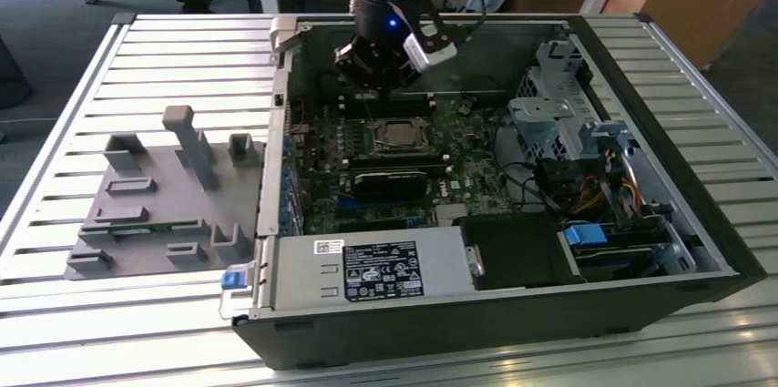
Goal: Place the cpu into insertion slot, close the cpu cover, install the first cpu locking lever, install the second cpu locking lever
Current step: 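Install the first cpu locking lever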
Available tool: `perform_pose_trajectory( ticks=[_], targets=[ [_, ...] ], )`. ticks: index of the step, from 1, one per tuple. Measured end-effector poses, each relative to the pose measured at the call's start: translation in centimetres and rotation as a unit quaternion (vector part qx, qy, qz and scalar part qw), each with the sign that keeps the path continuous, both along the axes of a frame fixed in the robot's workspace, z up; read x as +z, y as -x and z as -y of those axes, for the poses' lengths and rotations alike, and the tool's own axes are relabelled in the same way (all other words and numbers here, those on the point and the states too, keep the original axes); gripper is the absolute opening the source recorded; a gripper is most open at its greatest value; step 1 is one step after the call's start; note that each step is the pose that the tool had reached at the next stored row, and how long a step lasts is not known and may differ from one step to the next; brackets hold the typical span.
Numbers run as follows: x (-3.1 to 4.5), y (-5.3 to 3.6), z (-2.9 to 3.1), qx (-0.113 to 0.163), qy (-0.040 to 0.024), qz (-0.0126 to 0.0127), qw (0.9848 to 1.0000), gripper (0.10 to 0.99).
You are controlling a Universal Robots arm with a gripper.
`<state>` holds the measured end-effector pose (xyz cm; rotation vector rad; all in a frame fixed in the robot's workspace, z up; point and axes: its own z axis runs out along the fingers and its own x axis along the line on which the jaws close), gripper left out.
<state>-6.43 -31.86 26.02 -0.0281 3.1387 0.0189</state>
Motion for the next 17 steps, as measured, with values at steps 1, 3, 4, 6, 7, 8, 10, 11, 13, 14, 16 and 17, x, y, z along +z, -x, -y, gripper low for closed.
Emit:
perform_pose_trajectory(
  ticks=[1,3,4,6,7,8,10,11,13,14,16,17],
  targets=[
    [0.00,0.18,0.00,0.000,0.0000,0.0005,1.0000,0.106],
    [-0.01,0.31,0.00,0.000,-0.0001,0.0012,1.0000,0.106],
    [-0.01,0.34,-0.01,0.000,0.0000,0.0013,1.0000,0.106],
    [-0.01,0.39,0.00,0.000,0.0000,0.0015,1.0000,0.106],
    [-0.01,0.42,0.00,0.000,-0.0001,0.0017,1.0000,0.106],
    [-0.01,0.47,0.00,0.000,-0.0001,0.0018,1.0000,0.106],
    [-0.02,0.67,0.00,0.000,-0.0001,0.0021,1.0000,0.106],
    [-0.02,0.81,0.00,0.000,0.0000,0.0022,1.0000,0.106],
    [-0.04,1.07,0.00,0.000,0.0000,0.0025,1.0000,0.106],
    [-0.04,1.22,0.00,0.000,0.0000,0.0025,1.0000,0.106],
    [-0.05,1.55,0.00,0.000,0.0000,0.0027,1.0000,0.106],
    [-0.05,1.72,0.00,0.000,0.0000,0.0028,1.0000,0.106]
  ],
)
